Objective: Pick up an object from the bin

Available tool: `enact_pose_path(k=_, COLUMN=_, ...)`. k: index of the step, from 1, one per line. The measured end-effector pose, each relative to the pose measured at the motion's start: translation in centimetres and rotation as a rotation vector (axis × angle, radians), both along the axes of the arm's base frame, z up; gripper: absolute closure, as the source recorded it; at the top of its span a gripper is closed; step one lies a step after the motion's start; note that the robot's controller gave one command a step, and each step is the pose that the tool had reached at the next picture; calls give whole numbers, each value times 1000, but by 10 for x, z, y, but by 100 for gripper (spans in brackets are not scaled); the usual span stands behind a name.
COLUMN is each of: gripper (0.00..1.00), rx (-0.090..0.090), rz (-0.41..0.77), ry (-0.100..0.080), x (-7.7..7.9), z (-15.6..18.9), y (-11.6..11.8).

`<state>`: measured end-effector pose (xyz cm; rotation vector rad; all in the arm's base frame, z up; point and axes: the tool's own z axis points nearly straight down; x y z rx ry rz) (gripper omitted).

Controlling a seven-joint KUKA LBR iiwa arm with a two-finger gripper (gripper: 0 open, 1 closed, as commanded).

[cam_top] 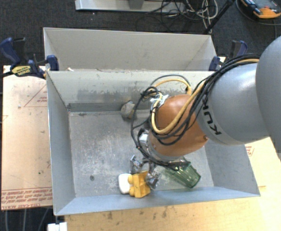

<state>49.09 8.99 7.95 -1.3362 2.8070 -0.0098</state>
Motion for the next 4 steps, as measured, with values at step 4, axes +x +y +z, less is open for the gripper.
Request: enact_pose_path(k=4, gripper=100, rx=-9, rz=124, ry=26, x=29, z=138, y=-35)
